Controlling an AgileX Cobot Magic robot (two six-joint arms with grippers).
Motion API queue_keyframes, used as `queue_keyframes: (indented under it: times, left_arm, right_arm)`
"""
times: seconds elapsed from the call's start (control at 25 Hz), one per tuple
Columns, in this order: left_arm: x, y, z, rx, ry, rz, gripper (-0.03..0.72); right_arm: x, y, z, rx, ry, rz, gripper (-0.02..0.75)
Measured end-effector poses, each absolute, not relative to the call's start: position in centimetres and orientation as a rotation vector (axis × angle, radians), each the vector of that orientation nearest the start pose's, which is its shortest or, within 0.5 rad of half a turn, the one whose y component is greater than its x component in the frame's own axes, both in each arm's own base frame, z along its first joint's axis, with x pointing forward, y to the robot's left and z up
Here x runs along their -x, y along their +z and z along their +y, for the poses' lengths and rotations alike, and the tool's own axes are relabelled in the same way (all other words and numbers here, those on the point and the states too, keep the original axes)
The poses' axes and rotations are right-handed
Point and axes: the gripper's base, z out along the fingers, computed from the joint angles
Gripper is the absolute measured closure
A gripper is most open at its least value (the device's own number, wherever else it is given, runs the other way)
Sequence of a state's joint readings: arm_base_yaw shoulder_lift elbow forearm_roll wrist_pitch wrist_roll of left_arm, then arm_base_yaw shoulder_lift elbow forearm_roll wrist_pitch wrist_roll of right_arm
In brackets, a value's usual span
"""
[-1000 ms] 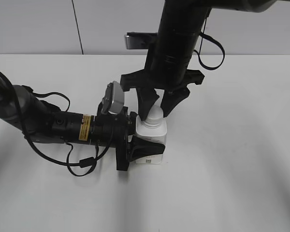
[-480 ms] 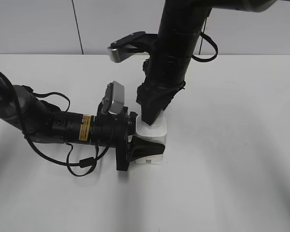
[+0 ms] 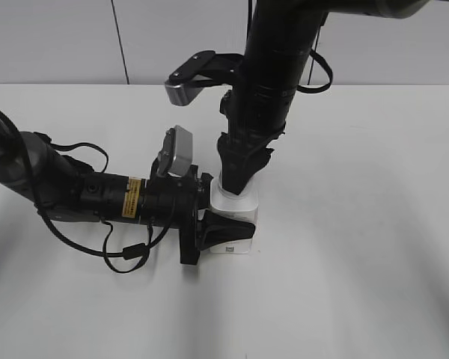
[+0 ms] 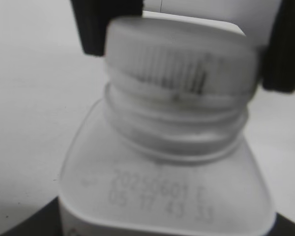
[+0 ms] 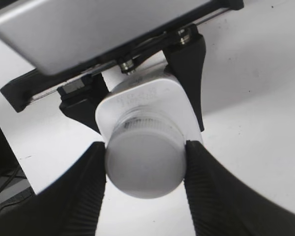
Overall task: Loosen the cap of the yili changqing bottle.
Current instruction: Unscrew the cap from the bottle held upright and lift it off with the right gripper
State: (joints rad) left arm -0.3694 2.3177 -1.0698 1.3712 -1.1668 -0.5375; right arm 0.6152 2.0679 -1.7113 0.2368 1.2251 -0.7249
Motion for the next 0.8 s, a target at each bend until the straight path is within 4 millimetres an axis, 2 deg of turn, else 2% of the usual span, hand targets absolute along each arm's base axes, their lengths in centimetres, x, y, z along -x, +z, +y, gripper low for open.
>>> queue_keyframes:
  times: [0.32, 0.52, 0.8]
  left_arm:
    - [-31.5, 5.6, -21.0, -1.381, -1.143, 1.501, 0.298]
    - [-31.5, 5.6, -21.0, -1.385, -1.143, 1.5, 0.299]
    - [-31.5, 5.6, -21.0, -1.385, -1.143, 1.5, 0.299]
  right_arm:
    - [-33.3, 21.9, 26.2, 1.951, 0.356, 2.298, 0.349]
    - [-33.3, 22.0, 26.2, 1.983, 0.354, 2.264, 0.349]
    - [-33.0, 23.7, 26.0, 1.969, 0.334, 2.224, 0.349]
